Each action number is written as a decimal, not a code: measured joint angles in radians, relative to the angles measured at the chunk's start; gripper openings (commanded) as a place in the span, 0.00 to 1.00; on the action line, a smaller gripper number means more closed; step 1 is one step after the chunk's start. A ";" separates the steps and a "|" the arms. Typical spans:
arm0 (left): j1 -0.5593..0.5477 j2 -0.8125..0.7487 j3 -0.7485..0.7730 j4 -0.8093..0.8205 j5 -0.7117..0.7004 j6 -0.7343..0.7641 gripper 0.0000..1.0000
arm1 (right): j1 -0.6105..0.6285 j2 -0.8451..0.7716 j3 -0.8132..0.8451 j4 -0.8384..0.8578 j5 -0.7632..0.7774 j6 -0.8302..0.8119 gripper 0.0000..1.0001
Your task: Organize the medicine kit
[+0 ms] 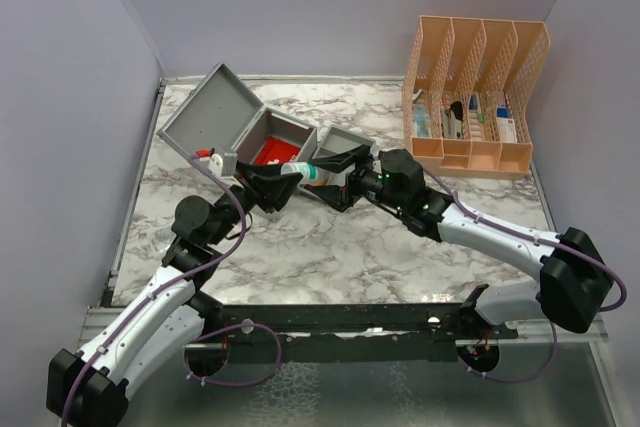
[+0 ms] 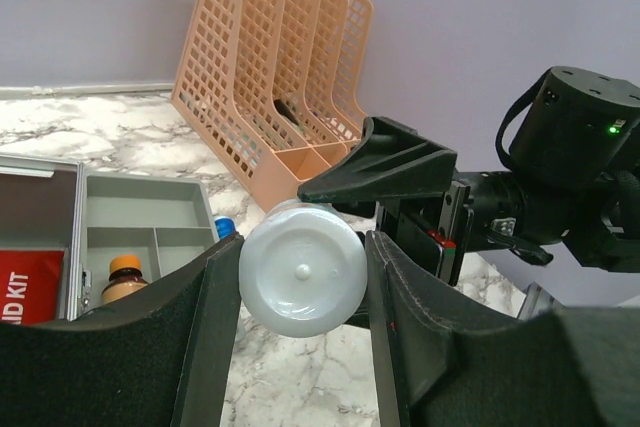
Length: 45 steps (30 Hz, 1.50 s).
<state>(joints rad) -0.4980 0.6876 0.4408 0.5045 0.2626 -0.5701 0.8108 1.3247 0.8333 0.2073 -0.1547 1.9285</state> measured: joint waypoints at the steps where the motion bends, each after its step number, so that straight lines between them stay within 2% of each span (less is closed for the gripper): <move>1: 0.000 0.000 0.000 0.003 0.000 0.000 0.25 | 0.000 0.004 0.001 -0.009 0.000 0.005 0.61; 6: 0.000 0.002 -0.006 0.006 0.002 -0.004 0.25 | 0.000 0.020 0.022 -0.023 0.000 0.015 0.46; 11: 0.000 0.002 -0.019 0.012 0.002 -0.018 0.32 | 0.000 0.031 0.026 -0.028 0.000 0.020 0.35; 13: 0.000 0.002 -0.024 0.014 0.002 -0.024 0.42 | 0.000 0.034 0.026 -0.029 0.000 0.021 0.30; 17: 0.000 0.000 -0.037 0.026 -0.001 -0.038 0.71 | 0.000 0.034 0.026 -0.033 0.010 0.010 0.29; 19: 0.000 -0.009 -0.043 0.015 -0.014 -0.065 0.80 | 0.000 0.032 0.026 -0.043 0.028 -0.007 0.29; 21: -0.002 -0.031 -0.045 -0.027 -0.041 -0.085 0.85 | 0.000 0.022 0.026 -0.076 0.063 -0.033 0.29; 29: -0.002 -0.153 0.031 -0.422 -0.180 -0.040 0.88 | -0.008 -0.147 -0.015 -0.322 0.293 -0.218 0.29; 34: -0.002 -0.251 0.069 -0.652 -0.227 -0.014 0.88 | -0.011 -0.189 0.000 -0.461 0.460 -0.439 0.29; 39: -0.002 -0.344 0.082 -0.774 -0.231 0.011 0.88 | -0.022 -0.135 0.080 -0.561 0.572 -0.691 0.29; 45: -0.002 -0.385 0.082 -0.825 -0.232 0.039 0.88 | -0.043 0.047 0.247 -0.576 0.613 -0.956 0.29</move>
<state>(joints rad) -0.4995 0.3027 0.5232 -0.3202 0.0307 -0.5316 0.7677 1.3716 1.0801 -0.3683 0.4583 0.9726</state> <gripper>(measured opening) 0.873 0.446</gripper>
